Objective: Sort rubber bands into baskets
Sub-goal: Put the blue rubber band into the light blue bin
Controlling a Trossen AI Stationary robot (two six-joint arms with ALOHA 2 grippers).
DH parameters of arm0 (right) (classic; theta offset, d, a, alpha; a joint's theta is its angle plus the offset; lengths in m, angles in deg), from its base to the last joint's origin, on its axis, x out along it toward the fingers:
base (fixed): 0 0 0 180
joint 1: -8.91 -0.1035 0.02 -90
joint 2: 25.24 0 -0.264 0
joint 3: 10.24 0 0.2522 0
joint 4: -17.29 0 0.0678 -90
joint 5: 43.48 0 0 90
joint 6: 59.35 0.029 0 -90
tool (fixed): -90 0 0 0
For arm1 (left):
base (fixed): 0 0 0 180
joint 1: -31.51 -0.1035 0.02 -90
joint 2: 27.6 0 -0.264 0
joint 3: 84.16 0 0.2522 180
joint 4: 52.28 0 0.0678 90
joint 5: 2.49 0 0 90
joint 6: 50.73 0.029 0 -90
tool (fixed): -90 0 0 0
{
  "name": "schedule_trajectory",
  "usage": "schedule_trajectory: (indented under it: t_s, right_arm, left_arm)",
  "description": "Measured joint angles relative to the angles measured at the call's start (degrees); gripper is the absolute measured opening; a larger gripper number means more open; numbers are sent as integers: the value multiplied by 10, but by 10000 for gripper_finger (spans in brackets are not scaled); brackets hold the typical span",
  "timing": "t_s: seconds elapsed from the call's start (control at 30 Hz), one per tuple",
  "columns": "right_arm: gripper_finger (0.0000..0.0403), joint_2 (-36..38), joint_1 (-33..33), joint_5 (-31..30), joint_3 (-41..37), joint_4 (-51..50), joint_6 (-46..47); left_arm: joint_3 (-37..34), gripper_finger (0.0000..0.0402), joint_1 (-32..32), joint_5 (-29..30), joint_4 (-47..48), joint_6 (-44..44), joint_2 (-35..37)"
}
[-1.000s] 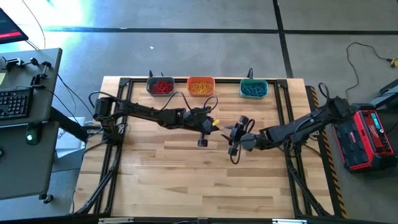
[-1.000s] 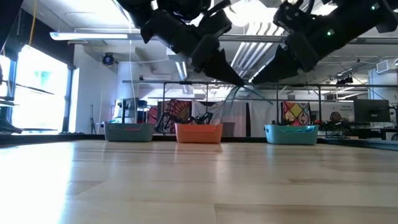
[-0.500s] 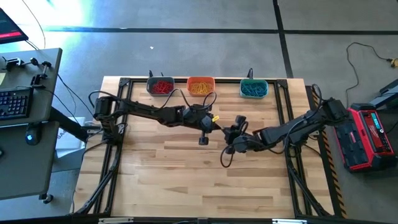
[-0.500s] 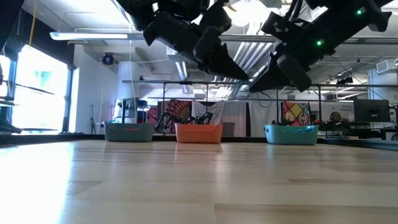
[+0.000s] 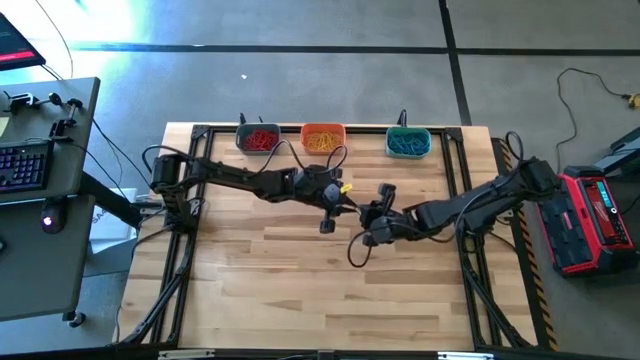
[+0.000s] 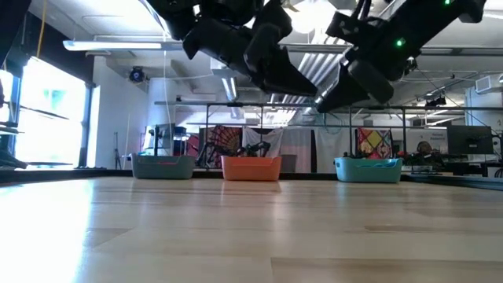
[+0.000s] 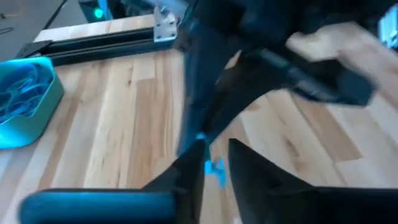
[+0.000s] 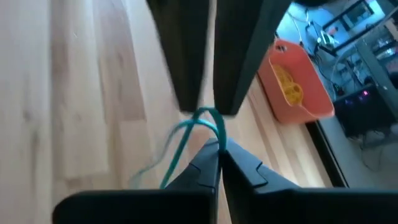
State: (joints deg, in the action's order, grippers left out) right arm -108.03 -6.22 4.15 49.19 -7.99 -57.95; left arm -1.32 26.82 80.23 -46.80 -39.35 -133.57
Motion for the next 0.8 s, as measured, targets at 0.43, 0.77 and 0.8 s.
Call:
schedule_trajectory:
  t_s: [0.43,0.77,0.8]
  right_arm:
    - [0,5,68,5,3,-139,63]
    - [0,99,201,-9,3,-233,73]
    - [0,108,223,-10,3,-236,66]
  left_arm:
    - [-42,166,-25,-27,-129,-7,1]
    - [-134,168,-32,-27,-279,-33,0]
    - [-138,168,-32,-27,-288,-36,0]
